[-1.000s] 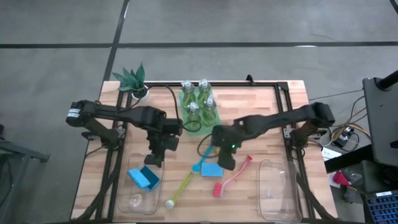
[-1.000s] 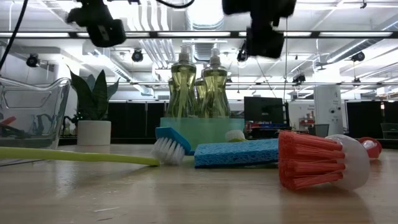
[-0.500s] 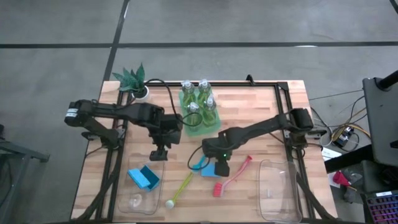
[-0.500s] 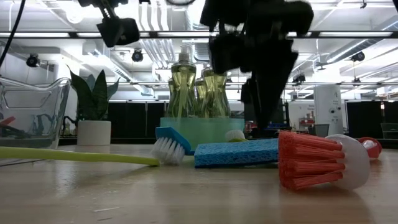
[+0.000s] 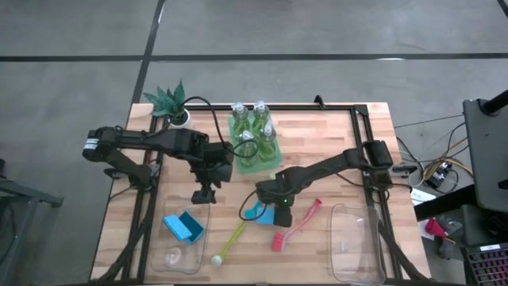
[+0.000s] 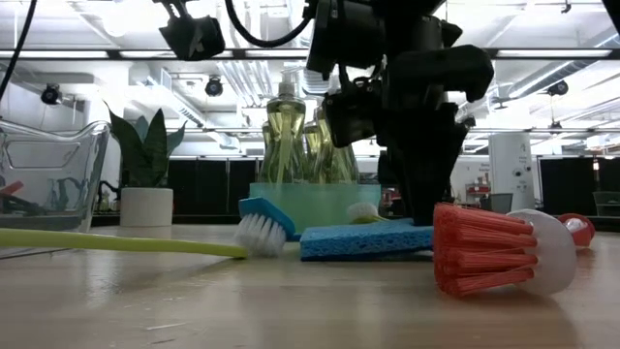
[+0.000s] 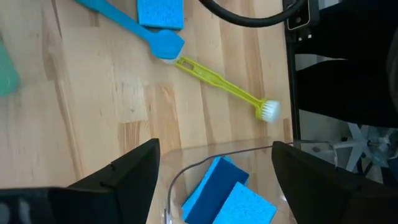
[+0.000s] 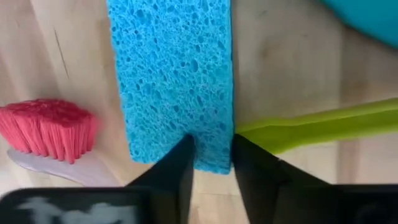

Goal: Pick & Place Kitchen Sink Supplies
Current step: Put the blue sponge into the left transparent bin

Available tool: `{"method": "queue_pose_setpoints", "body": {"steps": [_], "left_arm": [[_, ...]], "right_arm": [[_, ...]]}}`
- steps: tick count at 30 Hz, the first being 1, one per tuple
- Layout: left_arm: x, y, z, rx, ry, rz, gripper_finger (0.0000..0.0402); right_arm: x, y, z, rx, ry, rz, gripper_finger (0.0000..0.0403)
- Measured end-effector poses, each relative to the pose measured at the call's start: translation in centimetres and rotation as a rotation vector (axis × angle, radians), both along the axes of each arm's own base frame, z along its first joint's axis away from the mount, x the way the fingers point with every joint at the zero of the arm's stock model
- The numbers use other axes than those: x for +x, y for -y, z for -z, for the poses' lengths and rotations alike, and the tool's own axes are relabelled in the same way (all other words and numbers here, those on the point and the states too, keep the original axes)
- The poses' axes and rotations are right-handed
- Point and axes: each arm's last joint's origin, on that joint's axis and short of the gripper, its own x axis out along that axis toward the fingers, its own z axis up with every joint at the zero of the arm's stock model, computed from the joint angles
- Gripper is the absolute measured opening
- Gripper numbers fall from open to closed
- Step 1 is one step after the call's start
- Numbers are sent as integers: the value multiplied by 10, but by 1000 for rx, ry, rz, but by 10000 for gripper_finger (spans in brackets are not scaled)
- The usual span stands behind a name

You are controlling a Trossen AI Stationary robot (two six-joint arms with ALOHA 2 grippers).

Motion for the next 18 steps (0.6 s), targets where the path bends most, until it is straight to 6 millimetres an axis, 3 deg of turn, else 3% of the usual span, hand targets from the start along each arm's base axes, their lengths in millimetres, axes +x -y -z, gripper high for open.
{"method": "queue_pose_setpoints", "body": {"steps": [6, 13, 18], "left_arm": [[0, -2, 0, 1, 1, -4, 298], [0, -5, -6, 1, 12, -14, 298], [-1, -7, -24, -1, 58, -21, 298]], "right_arm": [[-2, 1, -11, 2, 18, 26, 18], [-11, 3, -39, 20, 59, 57, 10], [-17, 3, -77, 74, 163, 90, 9]]}}
